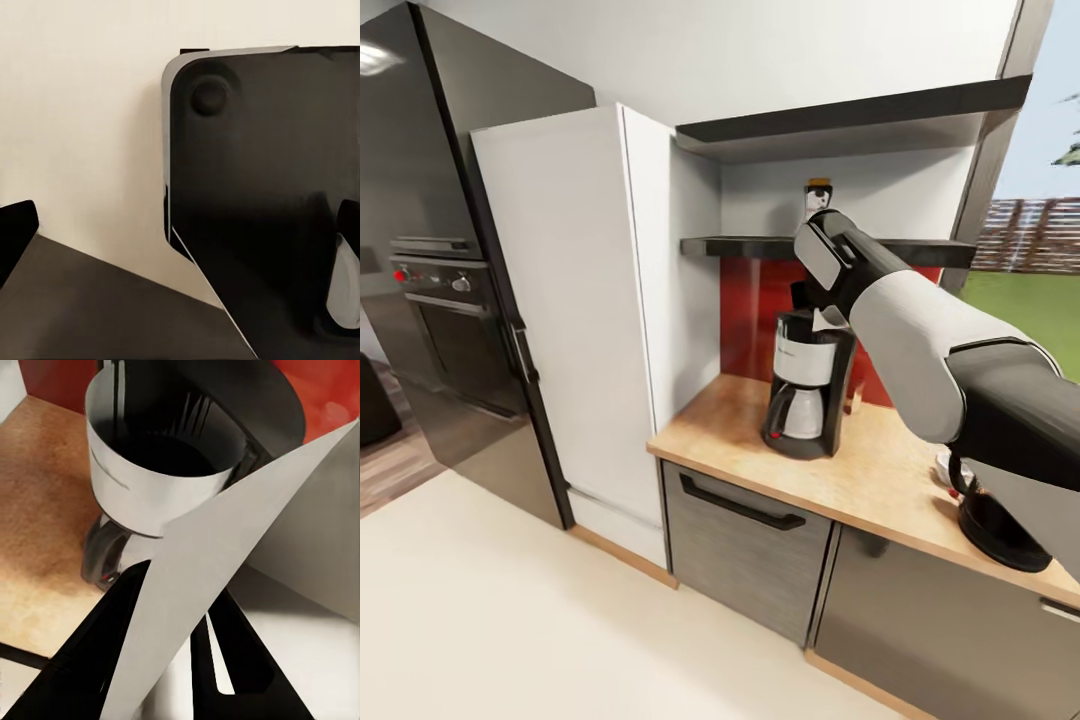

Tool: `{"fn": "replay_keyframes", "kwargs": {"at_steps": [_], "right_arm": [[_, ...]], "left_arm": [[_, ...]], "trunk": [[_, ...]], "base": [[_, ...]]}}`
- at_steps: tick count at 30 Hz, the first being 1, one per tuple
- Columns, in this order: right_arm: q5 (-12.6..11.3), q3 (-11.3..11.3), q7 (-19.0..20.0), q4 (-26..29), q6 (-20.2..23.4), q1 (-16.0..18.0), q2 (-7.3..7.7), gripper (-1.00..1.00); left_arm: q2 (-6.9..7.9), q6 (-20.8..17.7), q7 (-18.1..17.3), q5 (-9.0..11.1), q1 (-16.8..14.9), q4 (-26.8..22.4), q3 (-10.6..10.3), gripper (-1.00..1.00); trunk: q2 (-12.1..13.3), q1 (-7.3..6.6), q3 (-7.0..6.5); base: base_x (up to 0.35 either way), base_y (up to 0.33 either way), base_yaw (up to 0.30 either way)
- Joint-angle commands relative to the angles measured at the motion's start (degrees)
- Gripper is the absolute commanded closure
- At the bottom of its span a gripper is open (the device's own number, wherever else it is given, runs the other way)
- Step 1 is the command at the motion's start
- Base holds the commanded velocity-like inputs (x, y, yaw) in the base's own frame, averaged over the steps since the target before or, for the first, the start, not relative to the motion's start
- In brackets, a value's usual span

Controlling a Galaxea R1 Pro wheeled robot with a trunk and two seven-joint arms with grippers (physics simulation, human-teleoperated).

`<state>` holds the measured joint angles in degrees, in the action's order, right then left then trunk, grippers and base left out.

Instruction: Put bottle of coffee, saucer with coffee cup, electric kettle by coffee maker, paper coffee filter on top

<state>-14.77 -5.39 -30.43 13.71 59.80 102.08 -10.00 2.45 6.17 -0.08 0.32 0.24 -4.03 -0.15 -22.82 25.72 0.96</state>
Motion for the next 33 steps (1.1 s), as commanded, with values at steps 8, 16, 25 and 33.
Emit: {"fn": "replay_keyframes", "kwargs": {"at_steps": [8, 16, 25, 33], "right_arm": [[-0.49, -0.54, -1.18, -1.8, 0.2, 0.05, 0.0, 1.0], [-0.65, -0.43, -10.41, -6.77, 0.2, 0.05, 0.0, 1.0], [-0.78, -0.39, -10.87, -6.85, 0.2, 0.05, 0.0, 1.0], [-0.7, -0.41, -10.88, -6.93, 0.2, 0.05, 0.0, 1.0]], "left_arm": [[-0.07, 0.07, -0.01, 0.03, 0.02, -0.1, -0.02, -1.0], [-0.12, 0.07, 0.09, 0.03, 0.03, -0.1, -0.1, -1.0], [-0.05, 0.07, 0.2, 0.03, 0.06, -0.1, 0.01, -1.0], [-0.21, 0.07, 0.15, 0.03, 0.11, -0.1, 0.09, -1.0]], "trunk": [[-0.1, 0.06, 0.1], [-0.1, 0.06, 0.1], [-0.1, 0.06, 0.1], [-0.1, 0.06, 0.1]], "base": [[0.167, 0.051, 0.0], [0.005, 0.001, 0.0], [0.0, 0.0, 0.0], [0.02, 0.018, 0.0]]}}
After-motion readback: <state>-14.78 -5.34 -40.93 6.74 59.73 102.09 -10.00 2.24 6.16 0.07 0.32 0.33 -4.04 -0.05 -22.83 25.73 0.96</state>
